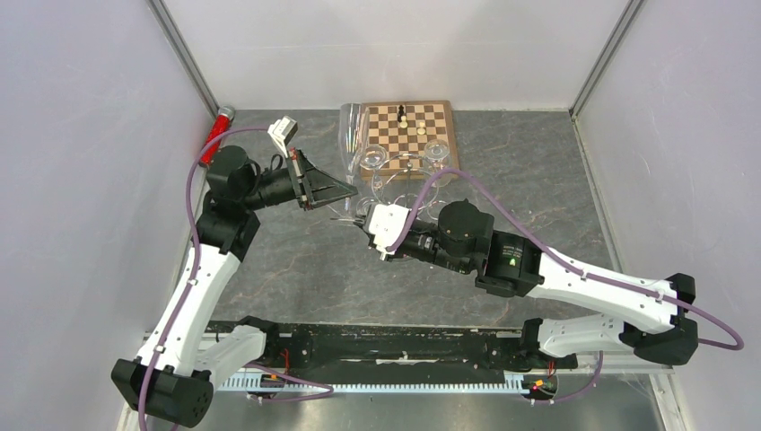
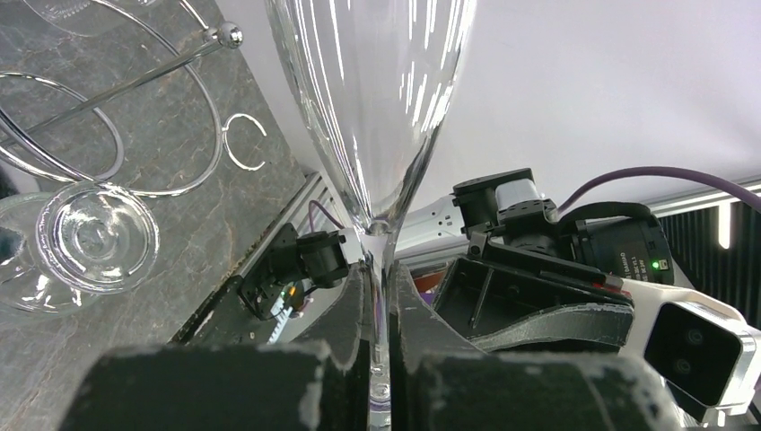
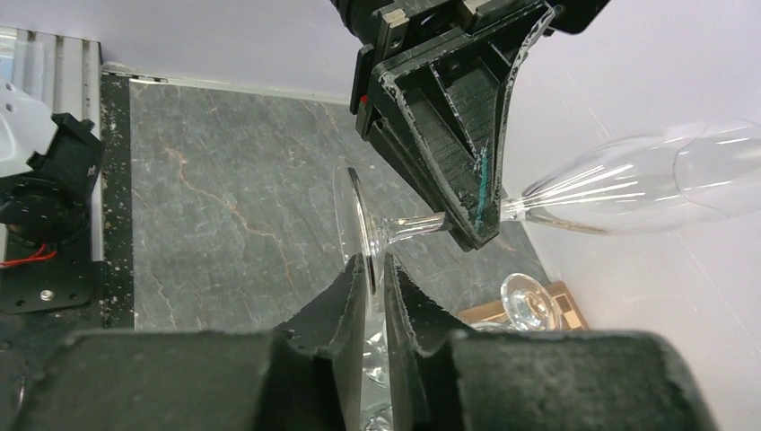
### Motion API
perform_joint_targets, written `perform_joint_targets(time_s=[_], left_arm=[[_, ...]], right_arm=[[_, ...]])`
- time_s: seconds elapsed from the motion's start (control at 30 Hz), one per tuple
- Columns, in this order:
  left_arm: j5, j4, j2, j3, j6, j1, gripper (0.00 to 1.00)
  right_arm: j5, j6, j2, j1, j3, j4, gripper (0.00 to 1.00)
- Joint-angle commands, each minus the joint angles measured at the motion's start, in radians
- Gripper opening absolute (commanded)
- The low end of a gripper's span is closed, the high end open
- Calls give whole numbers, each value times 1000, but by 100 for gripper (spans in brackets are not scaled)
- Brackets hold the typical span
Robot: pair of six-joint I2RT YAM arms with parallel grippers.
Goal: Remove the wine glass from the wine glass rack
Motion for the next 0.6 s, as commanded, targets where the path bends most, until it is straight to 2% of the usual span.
perform_joint_targets(time_s=[0.0, 0.1, 0.17, 0.3, 0.57], left_arm=[[60, 34, -20, 27, 23, 4, 2], [72, 32, -24, 31, 32, 3, 2], [80, 23, -25, 34, 45, 3, 2], [94, -31, -30, 43, 92, 4, 2], [136, -179, -52, 61, 250, 4, 2]], right_arm=[[27, -8, -40, 2, 1, 73, 24], [1, -4, -69, 2, -3, 64, 46], [-8, 1, -91, 1, -6, 60, 54], [-21, 14, -134, 1, 0, 38, 61], [60, 119, -115, 1, 169, -160, 63]])
